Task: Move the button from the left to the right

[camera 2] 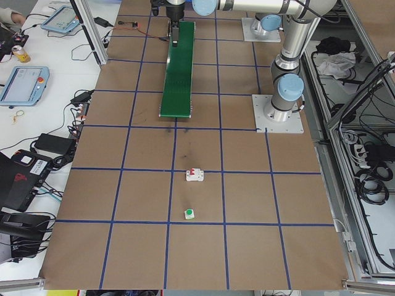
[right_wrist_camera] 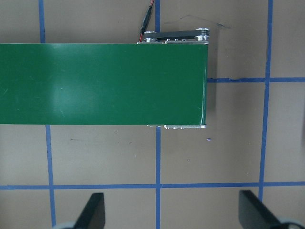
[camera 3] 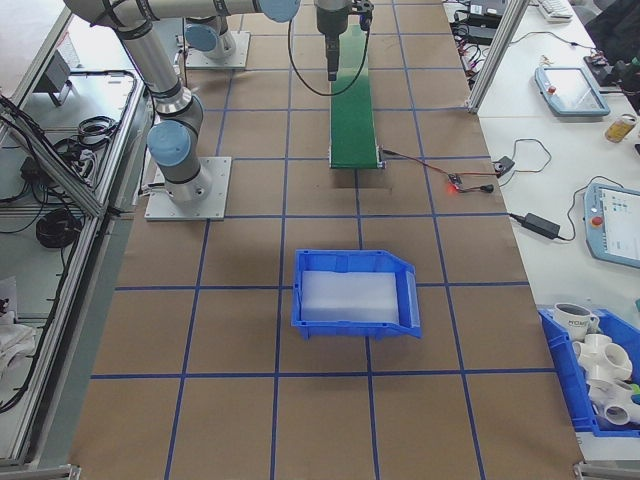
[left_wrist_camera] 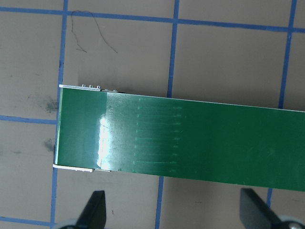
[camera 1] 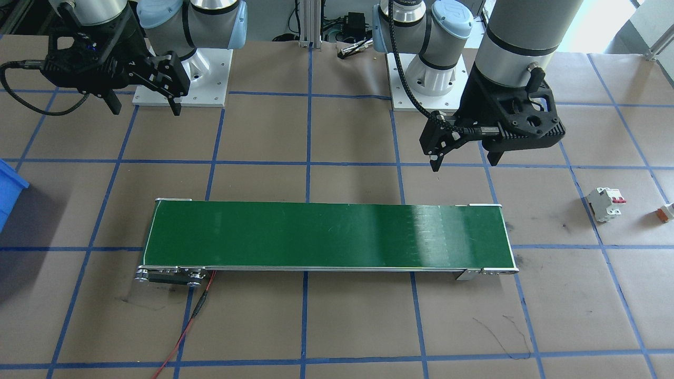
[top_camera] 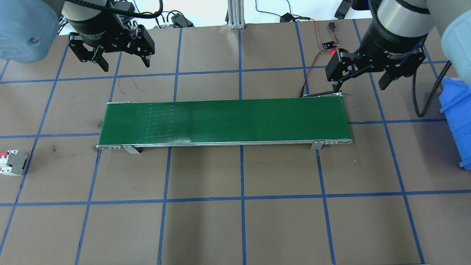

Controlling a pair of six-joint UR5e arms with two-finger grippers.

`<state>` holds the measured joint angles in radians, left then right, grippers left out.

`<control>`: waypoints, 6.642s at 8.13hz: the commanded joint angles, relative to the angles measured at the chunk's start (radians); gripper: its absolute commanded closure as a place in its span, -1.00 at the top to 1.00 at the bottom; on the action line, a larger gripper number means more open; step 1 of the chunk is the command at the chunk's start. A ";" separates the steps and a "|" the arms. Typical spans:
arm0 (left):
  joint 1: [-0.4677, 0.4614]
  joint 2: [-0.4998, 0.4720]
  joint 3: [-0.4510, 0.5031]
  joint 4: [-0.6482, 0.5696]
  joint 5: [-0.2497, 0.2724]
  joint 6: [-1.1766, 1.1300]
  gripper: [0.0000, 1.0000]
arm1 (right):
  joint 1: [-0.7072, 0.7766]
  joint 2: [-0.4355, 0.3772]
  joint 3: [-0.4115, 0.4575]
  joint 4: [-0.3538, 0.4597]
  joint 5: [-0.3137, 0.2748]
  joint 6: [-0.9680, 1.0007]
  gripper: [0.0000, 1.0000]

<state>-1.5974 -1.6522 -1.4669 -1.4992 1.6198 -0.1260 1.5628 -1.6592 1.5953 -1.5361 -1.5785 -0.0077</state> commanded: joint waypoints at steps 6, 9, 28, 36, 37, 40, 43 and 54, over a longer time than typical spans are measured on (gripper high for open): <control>0.188 0.040 -0.050 0.011 0.005 0.188 1.00 | 0.000 -0.001 0.000 0.001 -0.002 0.000 1.00; 0.498 0.058 -0.050 0.034 0.002 0.509 1.00 | 0.000 0.001 0.000 0.001 0.000 0.000 1.00; 1.050 -0.547 0.111 0.381 -0.066 0.921 1.00 | 0.000 -0.001 0.005 0.001 0.000 0.000 1.00; 1.050 -0.584 0.099 0.387 0.008 0.871 1.00 | 0.000 -0.001 0.005 0.001 0.000 0.000 1.00; 1.050 -0.598 0.100 0.387 0.008 0.870 1.00 | 0.000 -0.001 0.005 0.001 0.000 0.000 1.00; 1.051 -0.606 0.099 0.387 0.003 0.868 0.99 | 0.000 -0.001 0.005 0.001 0.000 0.000 1.00; 1.051 -0.610 0.099 0.386 0.008 0.876 0.29 | 0.000 -0.001 0.005 0.001 0.000 0.000 1.00; 1.059 -0.444 0.123 0.201 -0.006 0.871 -0.73 | 0.000 -0.001 0.005 0.001 0.000 0.000 1.00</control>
<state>-0.5401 -2.1886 -1.3502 -1.1791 1.6199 0.7475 1.5631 -1.6597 1.5999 -1.5355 -1.5785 -0.0085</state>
